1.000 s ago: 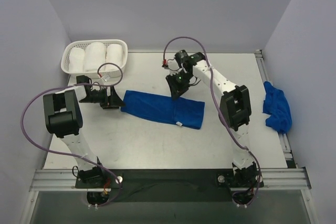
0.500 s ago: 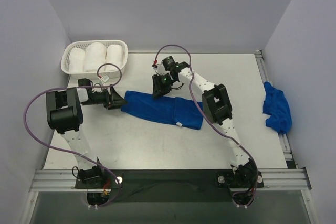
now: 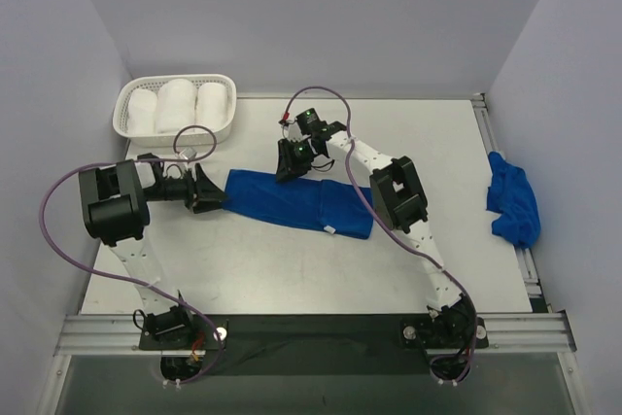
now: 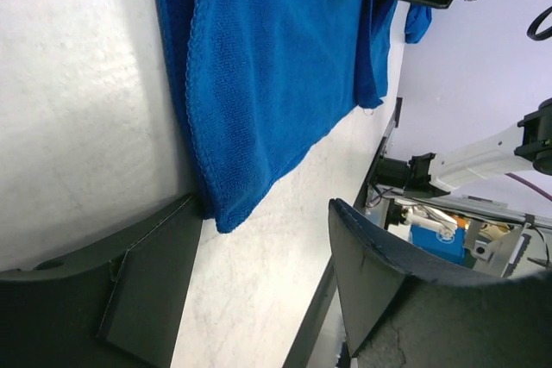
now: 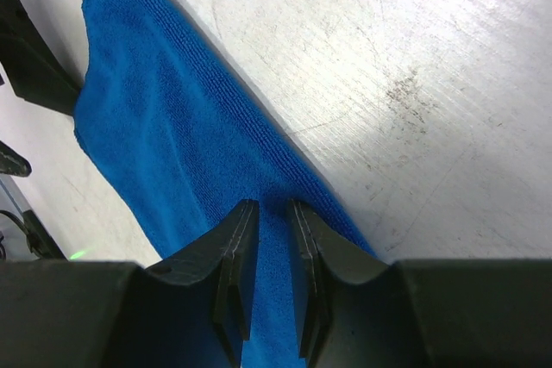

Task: Roll the towels
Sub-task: Fold the towel

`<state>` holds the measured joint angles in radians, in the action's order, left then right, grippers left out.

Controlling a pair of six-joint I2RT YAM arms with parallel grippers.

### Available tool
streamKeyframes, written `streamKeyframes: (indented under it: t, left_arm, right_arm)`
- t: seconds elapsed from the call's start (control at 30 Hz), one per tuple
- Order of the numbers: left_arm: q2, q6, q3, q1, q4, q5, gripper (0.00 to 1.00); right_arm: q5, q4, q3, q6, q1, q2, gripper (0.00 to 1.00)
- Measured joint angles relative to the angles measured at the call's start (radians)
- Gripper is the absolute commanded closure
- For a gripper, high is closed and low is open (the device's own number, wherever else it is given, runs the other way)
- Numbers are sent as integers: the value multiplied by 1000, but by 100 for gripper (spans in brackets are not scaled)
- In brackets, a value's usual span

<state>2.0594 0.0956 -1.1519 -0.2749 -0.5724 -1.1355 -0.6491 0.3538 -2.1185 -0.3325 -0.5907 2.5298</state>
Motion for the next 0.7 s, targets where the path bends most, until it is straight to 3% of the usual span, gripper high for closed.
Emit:
streamKeyframes:
  t: [0.33, 0.43, 0.57, 0.7]
  left_arm:
    - [34, 29, 0, 30, -81, -50, 30]
    - [35, 34, 2, 39, -82, -45, 37]
    - [34, 56, 8, 7, -105, -10, 60]
    - [27, 102, -1, -64, -177, 6, 76]
  right_arm:
    - [5, 0, 0, -8, 0, 0, 78]
    - [6, 1, 0, -7, 0, 0, 78]
    - [10, 3, 0, 0, 0, -1, 78]
    - [26, 6, 2, 17, 0, -5, 78]
